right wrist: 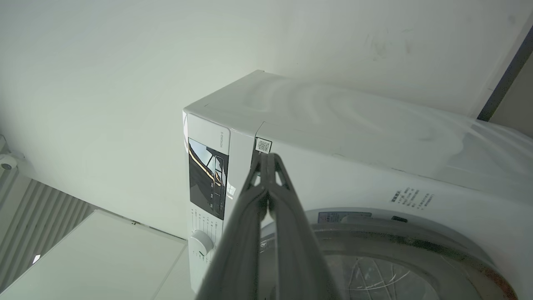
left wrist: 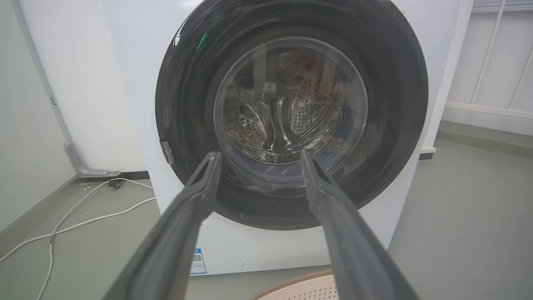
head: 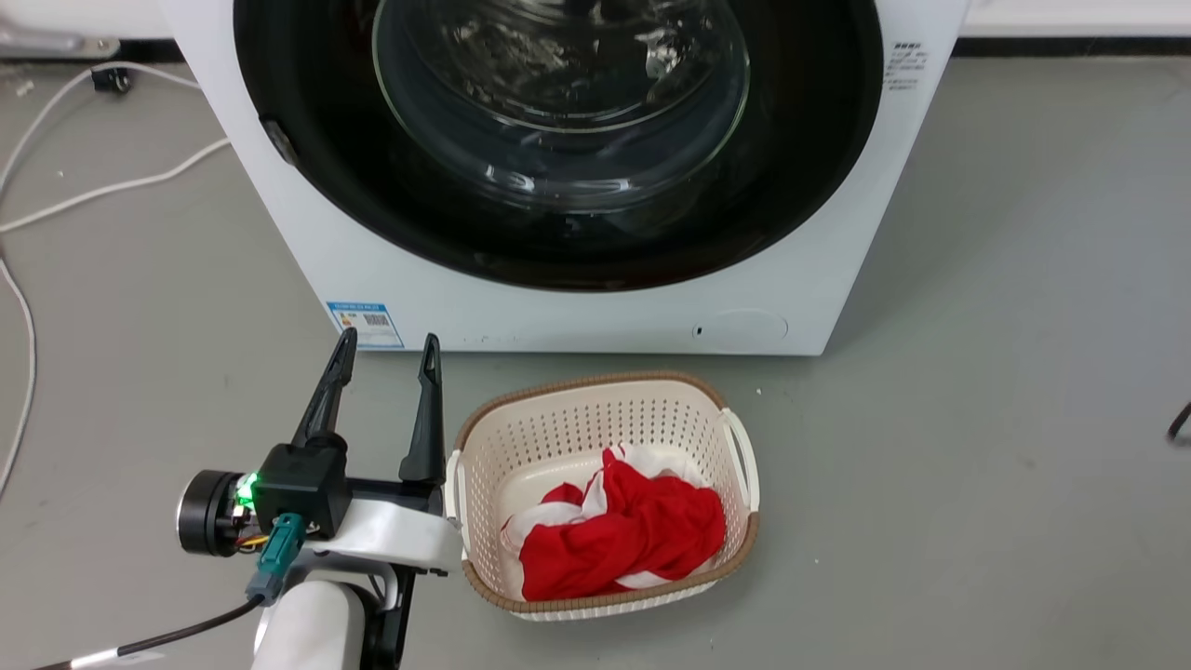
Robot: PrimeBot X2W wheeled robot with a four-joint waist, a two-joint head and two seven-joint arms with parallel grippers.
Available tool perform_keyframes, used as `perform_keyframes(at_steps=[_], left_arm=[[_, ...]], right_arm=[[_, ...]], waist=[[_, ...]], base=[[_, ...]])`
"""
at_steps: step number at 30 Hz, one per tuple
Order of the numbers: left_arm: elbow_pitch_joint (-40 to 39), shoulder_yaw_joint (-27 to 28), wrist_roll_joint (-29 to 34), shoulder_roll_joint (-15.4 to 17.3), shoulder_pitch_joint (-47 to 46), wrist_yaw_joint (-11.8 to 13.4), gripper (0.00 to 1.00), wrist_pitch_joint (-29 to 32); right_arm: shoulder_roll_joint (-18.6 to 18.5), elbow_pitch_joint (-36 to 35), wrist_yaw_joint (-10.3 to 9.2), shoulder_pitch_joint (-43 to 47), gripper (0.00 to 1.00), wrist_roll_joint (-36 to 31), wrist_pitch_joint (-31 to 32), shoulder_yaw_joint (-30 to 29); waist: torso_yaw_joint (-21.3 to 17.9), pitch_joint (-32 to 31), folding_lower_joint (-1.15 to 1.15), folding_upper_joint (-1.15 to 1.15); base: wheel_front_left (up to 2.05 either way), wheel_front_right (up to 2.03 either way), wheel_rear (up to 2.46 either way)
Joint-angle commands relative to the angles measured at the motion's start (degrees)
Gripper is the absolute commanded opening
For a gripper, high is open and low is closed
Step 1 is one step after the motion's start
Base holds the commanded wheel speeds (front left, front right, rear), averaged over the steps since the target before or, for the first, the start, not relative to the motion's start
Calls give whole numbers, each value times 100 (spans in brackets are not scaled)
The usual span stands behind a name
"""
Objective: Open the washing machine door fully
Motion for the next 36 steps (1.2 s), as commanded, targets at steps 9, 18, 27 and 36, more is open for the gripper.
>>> perform_keyframes(at_steps=[9, 18, 27, 36], left_arm=[[-163, -18, 113, -8, -343, 12, 100, -13], [-323, -151, 120, -20, -587, 31, 100, -13], [-401, -243, 129, -28, -769, 75, 100, -13], [-510, -327, 149, -33, -952, 106, 100, -13]], right_arm=[[-606, 2041, 0, -2463, 0, -565, 826, 980], [-389, 3513, 0, -4090, 0, -1308, 1993, 1924], [-157, 3772, 0, -4578, 0, -1668, 2632, 2346], [-11, 3935, 0, -4845, 0, -1892, 2651, 2507]], waist=[[124, 579, 0, 0], [299, 1044, 0, 0], [438, 1400, 0, 0], [542, 1765, 0, 0]], base=[[0, 0, 0], [0, 0, 0], [0, 0, 0], [0, 0, 0]])
